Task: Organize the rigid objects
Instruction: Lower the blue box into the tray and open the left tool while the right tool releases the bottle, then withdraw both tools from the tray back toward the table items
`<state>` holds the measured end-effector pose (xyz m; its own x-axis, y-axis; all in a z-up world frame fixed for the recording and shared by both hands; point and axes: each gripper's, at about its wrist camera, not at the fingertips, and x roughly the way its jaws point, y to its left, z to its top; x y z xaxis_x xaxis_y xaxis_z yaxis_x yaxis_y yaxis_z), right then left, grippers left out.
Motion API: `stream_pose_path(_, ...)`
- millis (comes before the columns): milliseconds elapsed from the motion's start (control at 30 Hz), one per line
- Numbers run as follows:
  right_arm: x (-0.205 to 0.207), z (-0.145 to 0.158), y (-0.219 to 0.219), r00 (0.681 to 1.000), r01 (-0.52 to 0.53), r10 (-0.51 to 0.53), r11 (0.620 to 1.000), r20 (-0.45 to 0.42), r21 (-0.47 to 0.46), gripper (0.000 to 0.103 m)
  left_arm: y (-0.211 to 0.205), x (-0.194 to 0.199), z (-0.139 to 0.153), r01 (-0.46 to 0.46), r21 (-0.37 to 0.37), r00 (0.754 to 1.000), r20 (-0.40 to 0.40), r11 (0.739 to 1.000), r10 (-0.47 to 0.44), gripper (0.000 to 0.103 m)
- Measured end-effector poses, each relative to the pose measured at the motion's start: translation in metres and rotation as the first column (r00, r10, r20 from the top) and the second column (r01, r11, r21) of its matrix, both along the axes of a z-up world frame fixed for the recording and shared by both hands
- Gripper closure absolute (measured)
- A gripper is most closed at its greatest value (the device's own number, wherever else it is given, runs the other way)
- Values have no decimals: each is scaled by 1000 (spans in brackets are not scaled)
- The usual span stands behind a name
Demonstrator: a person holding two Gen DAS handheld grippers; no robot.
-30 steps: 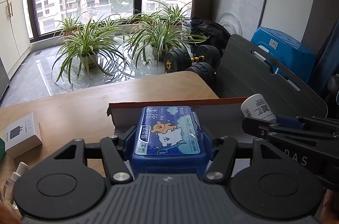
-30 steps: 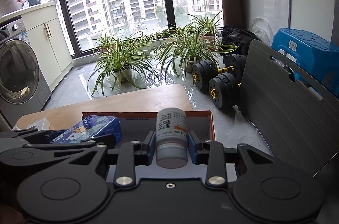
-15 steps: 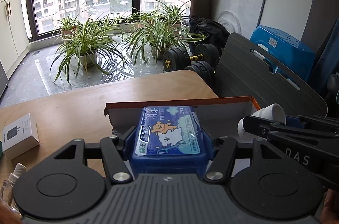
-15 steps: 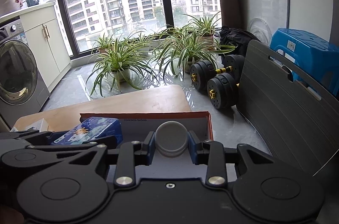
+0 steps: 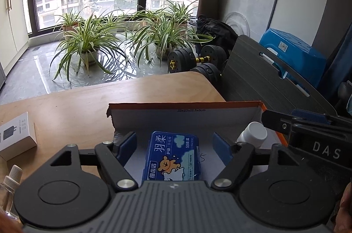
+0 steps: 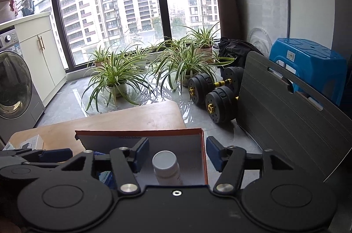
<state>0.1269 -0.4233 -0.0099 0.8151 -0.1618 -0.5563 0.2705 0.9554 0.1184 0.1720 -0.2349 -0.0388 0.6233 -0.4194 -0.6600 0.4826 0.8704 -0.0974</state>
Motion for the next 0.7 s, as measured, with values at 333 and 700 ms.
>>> stream_pose_path(333,-18,-1,-7,975,215,-204,965,87,-147,18,42,-52,13,-51,-23,994,96,998,53,5)
stream_pose_path(700,5,-30,0,989,151,-150,980,19,-129,16,109,-98,29,-165,-62,978,115,984,172,3)
